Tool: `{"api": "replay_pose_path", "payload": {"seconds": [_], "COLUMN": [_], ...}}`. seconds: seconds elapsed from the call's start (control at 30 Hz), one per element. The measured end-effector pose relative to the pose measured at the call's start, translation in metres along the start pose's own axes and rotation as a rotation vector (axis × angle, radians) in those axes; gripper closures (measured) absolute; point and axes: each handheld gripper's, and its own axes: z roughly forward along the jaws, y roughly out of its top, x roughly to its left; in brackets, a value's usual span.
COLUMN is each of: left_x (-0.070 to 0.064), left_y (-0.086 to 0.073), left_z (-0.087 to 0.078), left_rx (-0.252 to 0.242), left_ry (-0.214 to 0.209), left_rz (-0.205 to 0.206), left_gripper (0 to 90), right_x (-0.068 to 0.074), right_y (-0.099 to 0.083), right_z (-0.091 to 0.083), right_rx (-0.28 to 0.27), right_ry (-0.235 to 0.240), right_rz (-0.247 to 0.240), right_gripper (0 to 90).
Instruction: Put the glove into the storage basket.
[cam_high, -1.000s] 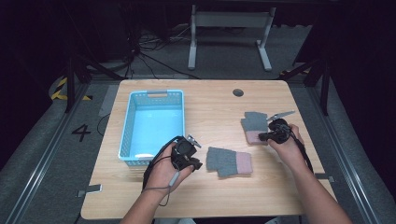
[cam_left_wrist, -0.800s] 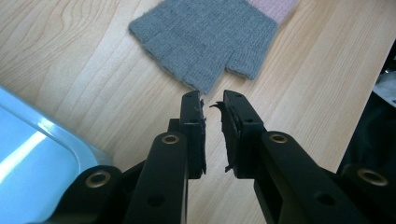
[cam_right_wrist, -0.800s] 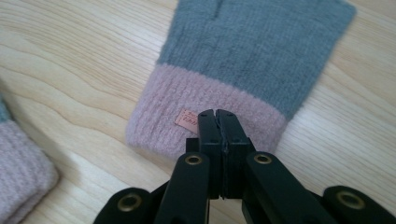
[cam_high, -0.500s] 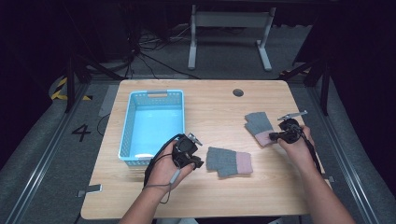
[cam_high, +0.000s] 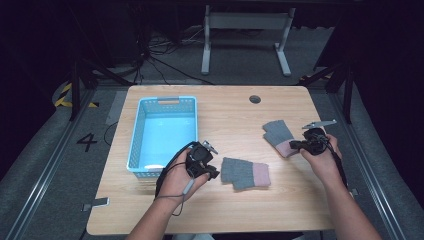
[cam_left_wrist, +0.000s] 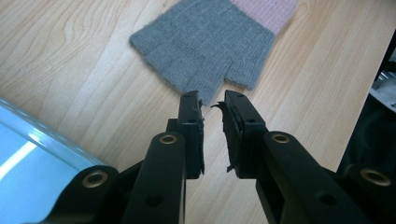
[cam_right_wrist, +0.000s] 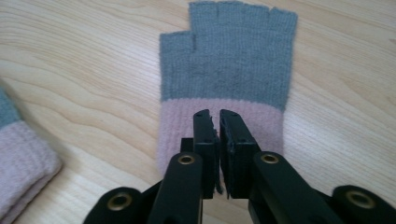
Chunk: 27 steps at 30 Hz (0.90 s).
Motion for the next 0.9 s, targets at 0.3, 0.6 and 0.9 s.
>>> {"api": "replay_pose_path", "payload": {"seconds": [0.3, 0.6, 0.9], "left_x": [0.001, 0.003, 0.007], "left_y": [0.002, 0.001, 0.002], "left_z": [0.0, -0.006, -0.009], "left_rx": [-0.001, -0.008, -0.011], "left_ry": [-0.008, -0.002, -0.01], "left_rz": [0.001, -0.005, -0.009], "left_gripper": [76.5, 75.9, 74.9], "right_x": [0.002, 0.003, -0.004], "right_y": [0.001, 0.021, 0.051], "right_z": [-0.007, -0.009, -0.002], "right_rx": [-0.018, 0.016, 0.102], "right_ry": [0.021, 0.039, 0.029], "right_rz": [-0.005, 0.005, 0.024], "right_gripper": [69.7, 57.3, 52.3]}}
